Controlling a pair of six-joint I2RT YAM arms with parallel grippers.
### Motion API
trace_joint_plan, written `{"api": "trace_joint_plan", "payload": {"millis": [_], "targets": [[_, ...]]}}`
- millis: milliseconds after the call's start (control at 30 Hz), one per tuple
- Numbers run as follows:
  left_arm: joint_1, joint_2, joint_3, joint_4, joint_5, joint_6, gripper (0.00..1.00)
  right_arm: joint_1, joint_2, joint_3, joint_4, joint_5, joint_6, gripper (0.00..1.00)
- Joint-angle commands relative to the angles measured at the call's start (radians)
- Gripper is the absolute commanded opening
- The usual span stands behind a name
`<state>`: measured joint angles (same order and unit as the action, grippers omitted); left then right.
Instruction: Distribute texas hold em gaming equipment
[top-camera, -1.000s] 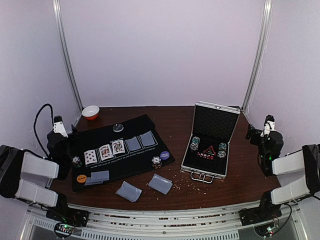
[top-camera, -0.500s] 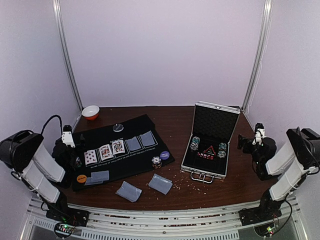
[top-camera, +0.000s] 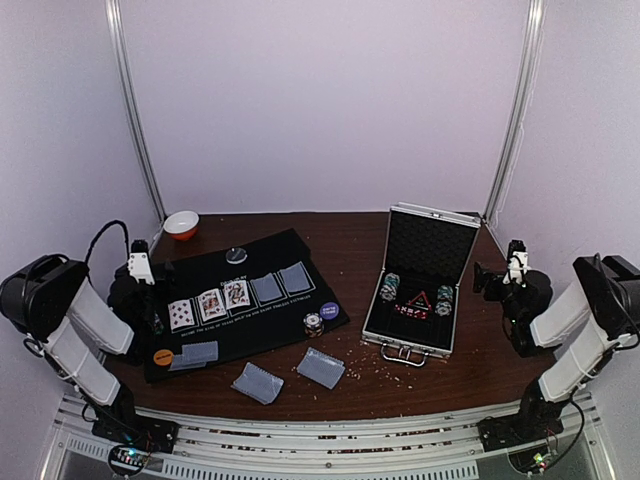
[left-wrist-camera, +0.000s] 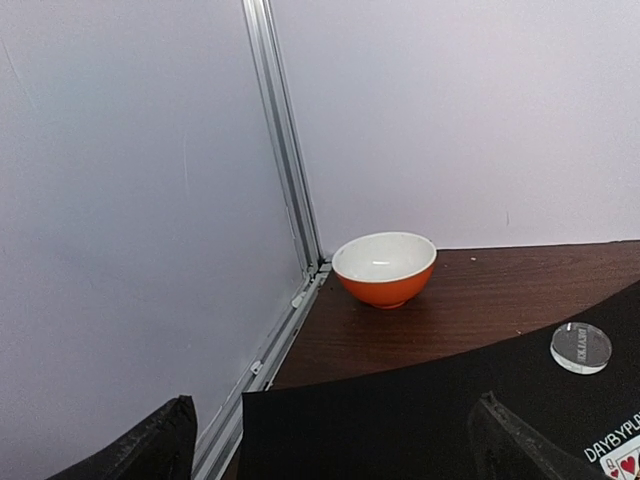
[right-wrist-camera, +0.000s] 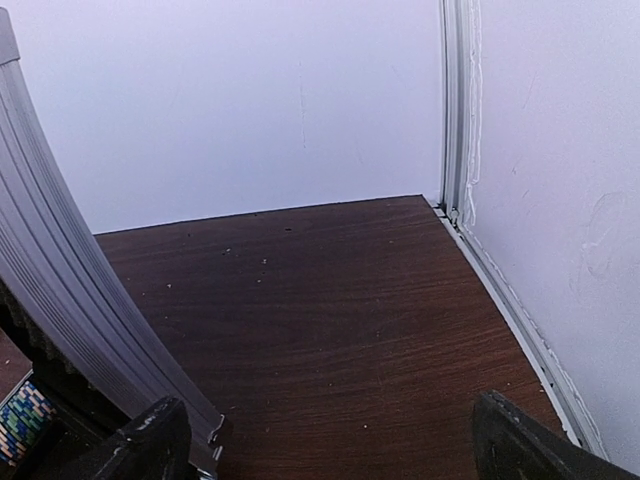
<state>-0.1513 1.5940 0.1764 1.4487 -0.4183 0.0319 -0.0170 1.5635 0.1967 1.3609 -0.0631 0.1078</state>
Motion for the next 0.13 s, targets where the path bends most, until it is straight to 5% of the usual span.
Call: {"api": "trace_joint_plan", "payload": {"millis": [0, 100], "targets": [[0.007, -0.009, 0.012, -0.006, 0.007, -0.004, 0.98, 0.009, -0.005, 0.012, 0.016, 0.018, -0.008, 1.00], [0.007, -0.011, 0.012, -0.004, 0.009, -0.003, 0.98, 0.009, -0.006, 0.011, 0.015, 0.020, -0.008, 1.00]]}}
